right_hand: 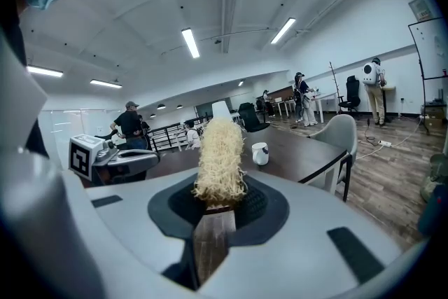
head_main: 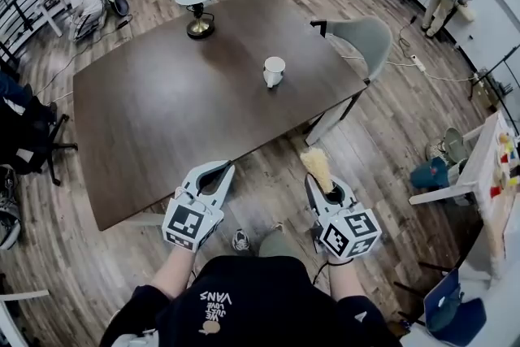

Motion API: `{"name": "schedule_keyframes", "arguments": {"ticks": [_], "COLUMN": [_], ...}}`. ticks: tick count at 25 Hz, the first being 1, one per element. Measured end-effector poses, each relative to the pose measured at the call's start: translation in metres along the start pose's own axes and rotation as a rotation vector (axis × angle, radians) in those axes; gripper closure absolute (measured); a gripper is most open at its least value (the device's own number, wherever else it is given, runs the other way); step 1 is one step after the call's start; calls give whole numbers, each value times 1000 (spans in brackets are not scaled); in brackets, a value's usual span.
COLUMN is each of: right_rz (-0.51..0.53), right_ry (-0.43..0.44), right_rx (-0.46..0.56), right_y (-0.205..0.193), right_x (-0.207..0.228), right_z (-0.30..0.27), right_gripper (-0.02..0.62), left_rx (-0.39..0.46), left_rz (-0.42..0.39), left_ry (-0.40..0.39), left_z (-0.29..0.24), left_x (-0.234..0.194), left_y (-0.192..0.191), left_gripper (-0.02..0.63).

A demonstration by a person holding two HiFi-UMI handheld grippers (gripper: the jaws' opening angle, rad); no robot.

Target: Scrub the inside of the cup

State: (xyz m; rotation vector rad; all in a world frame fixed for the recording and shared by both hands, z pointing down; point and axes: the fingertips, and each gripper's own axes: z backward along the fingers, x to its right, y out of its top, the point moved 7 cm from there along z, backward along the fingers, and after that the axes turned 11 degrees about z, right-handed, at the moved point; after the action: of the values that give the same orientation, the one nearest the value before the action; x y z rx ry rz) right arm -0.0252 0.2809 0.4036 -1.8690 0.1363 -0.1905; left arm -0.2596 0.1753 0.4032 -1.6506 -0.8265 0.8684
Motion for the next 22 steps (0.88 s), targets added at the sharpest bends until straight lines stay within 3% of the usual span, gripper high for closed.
{"name": "schedule_keyframes", "arguments": {"ticks": [12,22], "right_rz": [11,38], "right_ry": [53,156], "right_rx": [4,4], "right_y": [21,29], "right_x": [81,149], "right_z": [-53,-92], "right_gripper": [522,522], "left_rx": [-3,7], "left_rz": [21,32], "left_ry": [63,152], "left_z": [-84,-151], "left_x": [-21,-24], "left_y": [19,24], "left_gripper": [595,595]}}
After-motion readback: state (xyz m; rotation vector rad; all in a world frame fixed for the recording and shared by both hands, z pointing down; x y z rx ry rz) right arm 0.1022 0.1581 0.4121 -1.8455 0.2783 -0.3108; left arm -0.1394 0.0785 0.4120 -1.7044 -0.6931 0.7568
